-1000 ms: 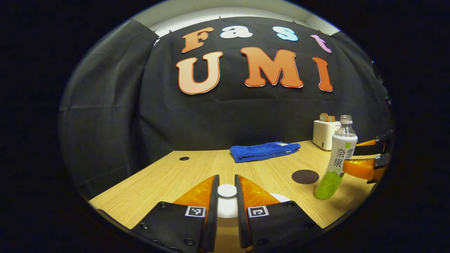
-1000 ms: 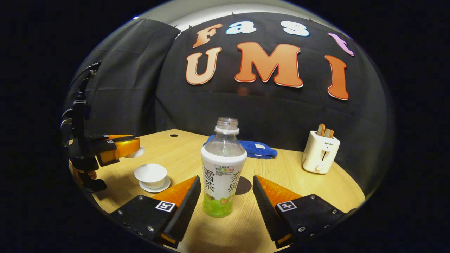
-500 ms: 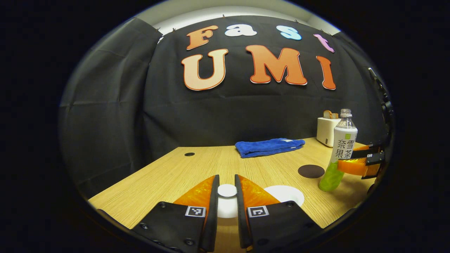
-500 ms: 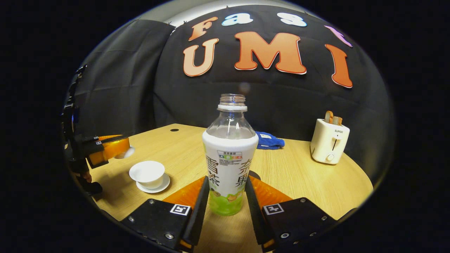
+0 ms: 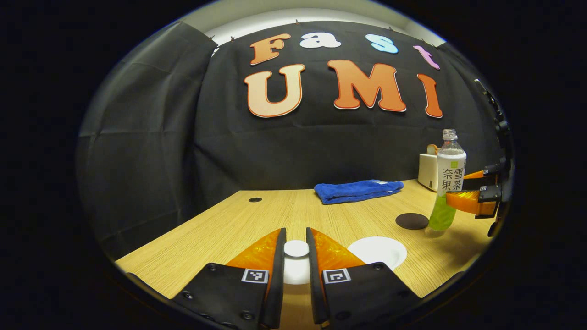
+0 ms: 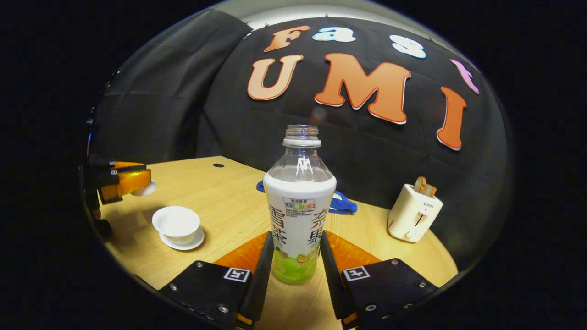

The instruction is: Open the teacup lid with one hand, grasp the water bottle and pour water into the teacup with the other hand; after pouring, place the water bottle on the coaster and then close the teacup lid.

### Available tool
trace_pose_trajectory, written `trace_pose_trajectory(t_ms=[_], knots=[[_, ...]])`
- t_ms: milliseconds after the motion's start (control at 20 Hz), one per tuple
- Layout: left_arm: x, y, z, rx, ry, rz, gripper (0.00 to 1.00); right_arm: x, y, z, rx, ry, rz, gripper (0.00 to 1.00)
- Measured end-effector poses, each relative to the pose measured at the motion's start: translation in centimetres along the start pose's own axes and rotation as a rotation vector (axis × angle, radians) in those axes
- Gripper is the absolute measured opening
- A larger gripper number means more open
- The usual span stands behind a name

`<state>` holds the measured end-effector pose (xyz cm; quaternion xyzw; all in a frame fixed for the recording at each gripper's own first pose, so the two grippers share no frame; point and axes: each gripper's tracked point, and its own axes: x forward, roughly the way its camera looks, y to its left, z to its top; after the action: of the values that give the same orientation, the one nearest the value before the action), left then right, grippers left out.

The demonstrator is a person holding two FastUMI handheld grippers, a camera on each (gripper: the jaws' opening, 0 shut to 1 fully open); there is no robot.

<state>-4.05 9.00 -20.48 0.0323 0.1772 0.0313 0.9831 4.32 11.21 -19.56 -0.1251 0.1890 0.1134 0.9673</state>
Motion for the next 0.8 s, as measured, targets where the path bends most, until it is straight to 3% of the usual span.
trace_pose_trajectory(t_ms=[250, 800], knots=[[-0.6, 1.7, 0.0, 0.008, -0.004, 0.035, 0.29, 0.3, -0.8, 0.3, -0.226, -0.006, -0.084, 0.59], [-1.2, 3.4, -0.7, 0.010, 0.000, 0.063, 0.29, 1.0, 0.8, 1.9, -0.647, -0.066, -0.162, 0.58]])
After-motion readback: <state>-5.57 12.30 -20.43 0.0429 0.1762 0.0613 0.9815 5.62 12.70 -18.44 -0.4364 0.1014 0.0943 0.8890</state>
